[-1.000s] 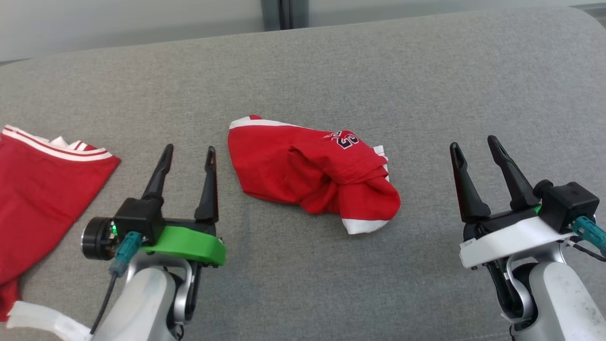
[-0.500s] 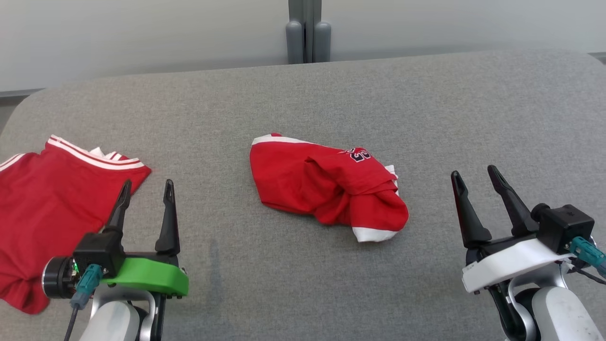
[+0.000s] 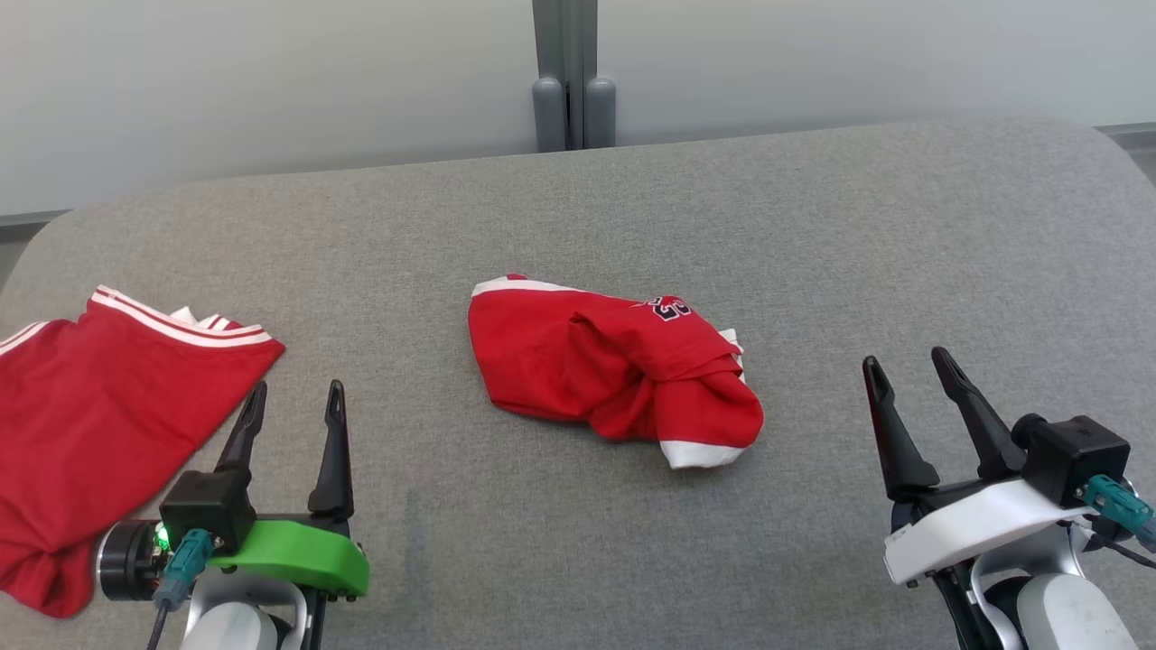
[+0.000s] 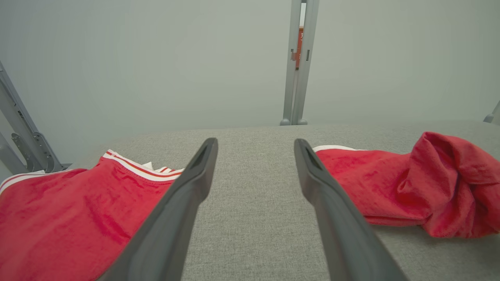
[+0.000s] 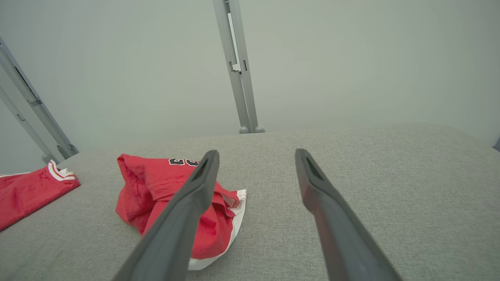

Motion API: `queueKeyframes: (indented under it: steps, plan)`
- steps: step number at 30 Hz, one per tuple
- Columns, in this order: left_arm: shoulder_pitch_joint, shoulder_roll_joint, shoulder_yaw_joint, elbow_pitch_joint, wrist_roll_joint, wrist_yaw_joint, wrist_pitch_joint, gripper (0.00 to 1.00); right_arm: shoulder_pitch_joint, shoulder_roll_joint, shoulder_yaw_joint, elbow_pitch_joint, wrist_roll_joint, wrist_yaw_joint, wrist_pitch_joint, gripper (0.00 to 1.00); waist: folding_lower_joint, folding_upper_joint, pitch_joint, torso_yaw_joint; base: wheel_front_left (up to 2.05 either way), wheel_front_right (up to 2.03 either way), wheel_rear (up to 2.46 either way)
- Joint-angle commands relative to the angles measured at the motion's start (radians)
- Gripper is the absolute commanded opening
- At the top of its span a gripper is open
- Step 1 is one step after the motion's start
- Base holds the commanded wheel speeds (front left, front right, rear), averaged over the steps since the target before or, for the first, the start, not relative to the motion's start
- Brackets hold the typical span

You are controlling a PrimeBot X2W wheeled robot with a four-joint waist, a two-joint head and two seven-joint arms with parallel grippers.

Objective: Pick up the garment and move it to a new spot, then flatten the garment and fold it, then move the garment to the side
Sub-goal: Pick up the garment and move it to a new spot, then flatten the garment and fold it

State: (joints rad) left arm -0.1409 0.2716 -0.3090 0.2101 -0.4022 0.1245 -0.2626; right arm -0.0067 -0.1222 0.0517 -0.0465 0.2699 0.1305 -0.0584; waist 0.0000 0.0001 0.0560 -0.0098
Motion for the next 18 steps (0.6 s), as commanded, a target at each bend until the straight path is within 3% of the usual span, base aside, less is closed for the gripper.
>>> queueKeyframes:
  steps: [1, 18]
  plan:
    - [0.010, 0.000, 0.000, 0.004, 0.010, 0.006, -0.003, 1.00, 0.005, 0.001, -0.003, -0.005, -0.008, 0.000, 0.001, 1.00, 0.0000, -0.0001, 0.000, 0.001, 0.00, 0.00, 0.00]
    - [-0.030, -0.003, -0.009, 0.004, 0.014, 0.005, -0.003, 1.00, -0.016, -0.005, 0.006, 0.001, 0.002, 0.000, 0.013, 1.00, 0.0000, -0.0001, 0.028, 0.015, 0.00, 0.00, 0.00]
